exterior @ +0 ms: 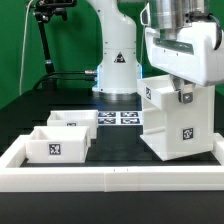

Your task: Assemble drawer

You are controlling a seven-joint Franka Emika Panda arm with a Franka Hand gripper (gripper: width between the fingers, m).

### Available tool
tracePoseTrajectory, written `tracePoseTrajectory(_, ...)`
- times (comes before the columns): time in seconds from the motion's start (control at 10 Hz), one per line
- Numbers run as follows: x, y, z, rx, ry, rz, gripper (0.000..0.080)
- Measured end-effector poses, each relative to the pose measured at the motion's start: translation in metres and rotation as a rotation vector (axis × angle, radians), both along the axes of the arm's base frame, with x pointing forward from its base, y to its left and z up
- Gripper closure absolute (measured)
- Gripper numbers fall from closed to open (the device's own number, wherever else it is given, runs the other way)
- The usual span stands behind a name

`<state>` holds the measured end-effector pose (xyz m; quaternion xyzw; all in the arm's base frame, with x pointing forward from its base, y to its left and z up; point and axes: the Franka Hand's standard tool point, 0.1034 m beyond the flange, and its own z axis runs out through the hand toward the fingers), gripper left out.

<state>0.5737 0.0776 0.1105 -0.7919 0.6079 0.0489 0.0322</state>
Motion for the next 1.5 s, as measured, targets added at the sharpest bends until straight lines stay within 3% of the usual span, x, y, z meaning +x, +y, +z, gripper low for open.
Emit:
tracePoseTrajectory(0.2, -0.007, 0.006, 0.000, -0.005, 0.052, -0.021, 0.0762)
tracePoseTrajectory(0.5, 0.001, 0.011, -0.009, -0.021, 0.081, -0.110, 0.0762)
tracePoseTrajectory(0.7, 0.009, 0.006, -0.005, -0.017, 0.064, -0.042, 0.0762)
tracePoseTrajectory(1.1, 0.007, 0.008, -0.008, -0.016, 0.068, -0.030, 0.0762)
tracePoseTrajectory(1.4, 0.006, 0.018, -0.006, -0.058, 0.110, -0.137, 0.0761)
tracePoseTrajectory(1.5, 0.014, 0.019, -0.003, -0.061, 0.097, -0.145, 0.0761)
